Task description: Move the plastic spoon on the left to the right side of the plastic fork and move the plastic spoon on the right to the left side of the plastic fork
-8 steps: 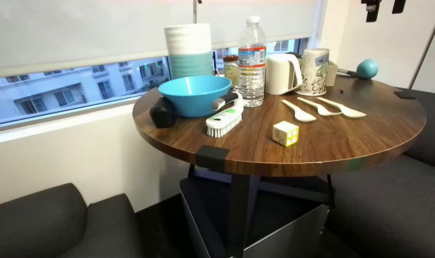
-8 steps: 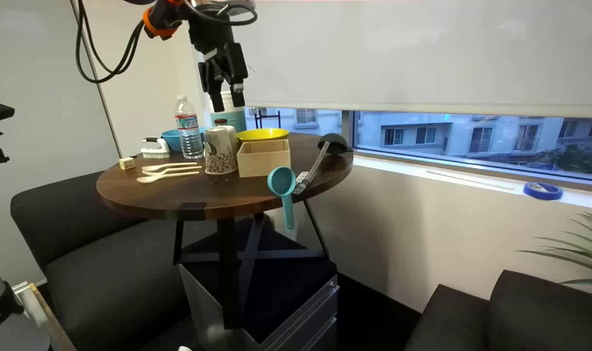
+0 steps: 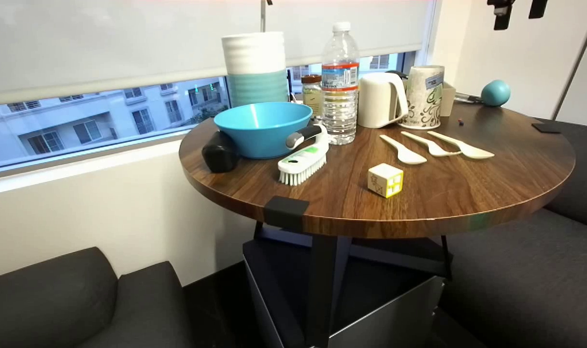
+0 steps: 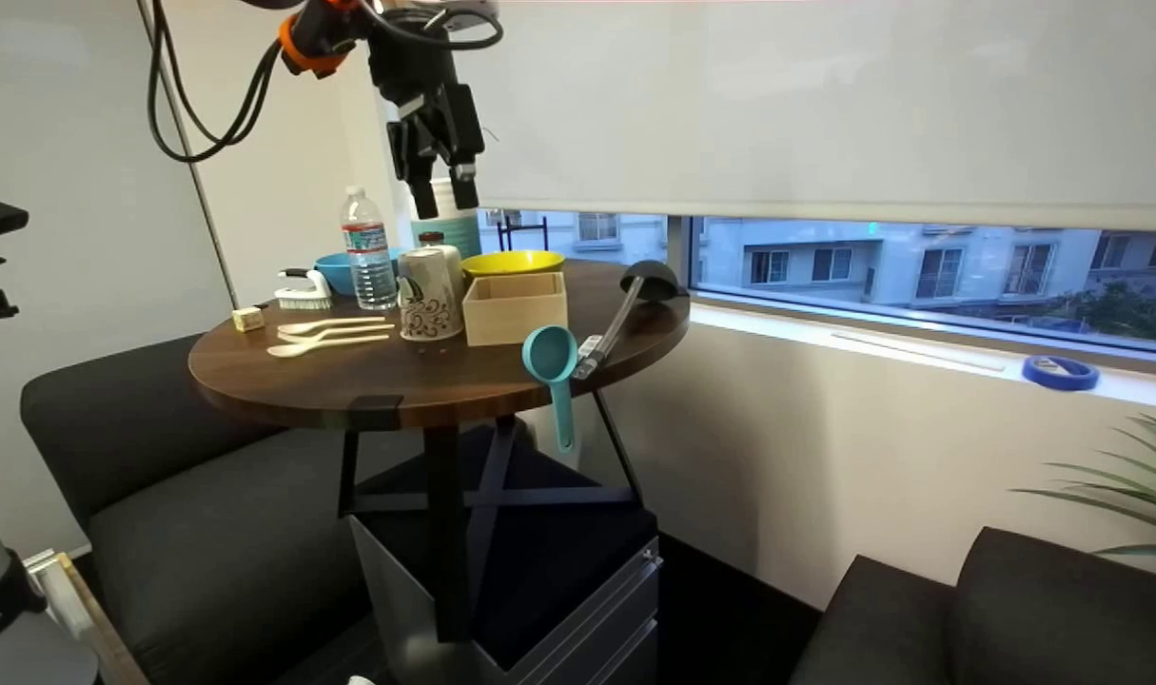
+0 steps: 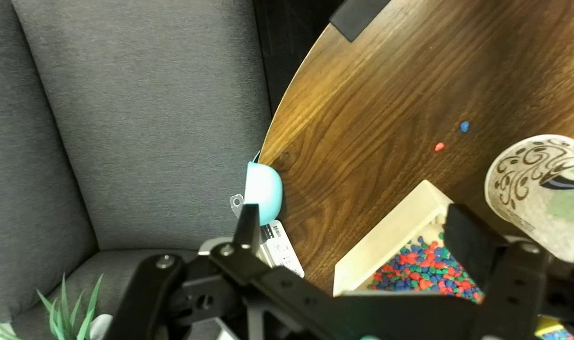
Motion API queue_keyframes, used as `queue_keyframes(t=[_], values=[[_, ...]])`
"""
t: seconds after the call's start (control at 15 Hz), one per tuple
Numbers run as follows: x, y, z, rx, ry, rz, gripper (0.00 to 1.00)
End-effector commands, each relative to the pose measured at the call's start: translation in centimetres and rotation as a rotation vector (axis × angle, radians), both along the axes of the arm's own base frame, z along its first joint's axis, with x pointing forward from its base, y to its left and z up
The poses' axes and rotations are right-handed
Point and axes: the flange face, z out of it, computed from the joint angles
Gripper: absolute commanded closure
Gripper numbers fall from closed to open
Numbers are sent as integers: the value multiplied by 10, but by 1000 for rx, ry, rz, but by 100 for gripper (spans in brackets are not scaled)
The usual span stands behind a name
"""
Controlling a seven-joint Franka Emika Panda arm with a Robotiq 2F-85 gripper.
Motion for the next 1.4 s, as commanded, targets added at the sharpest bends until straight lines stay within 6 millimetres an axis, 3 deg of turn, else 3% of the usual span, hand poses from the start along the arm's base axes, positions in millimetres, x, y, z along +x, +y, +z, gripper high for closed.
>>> queue_keyframes(t=[0.0,0.47,1.0,1.33], values=[[-5,25,-14,53,18,54,0],[-36,104,-63,230,69,74,0],[-39,146,-108,194,35,-177,0],[-37,162,-135,189,51,-205,0]])
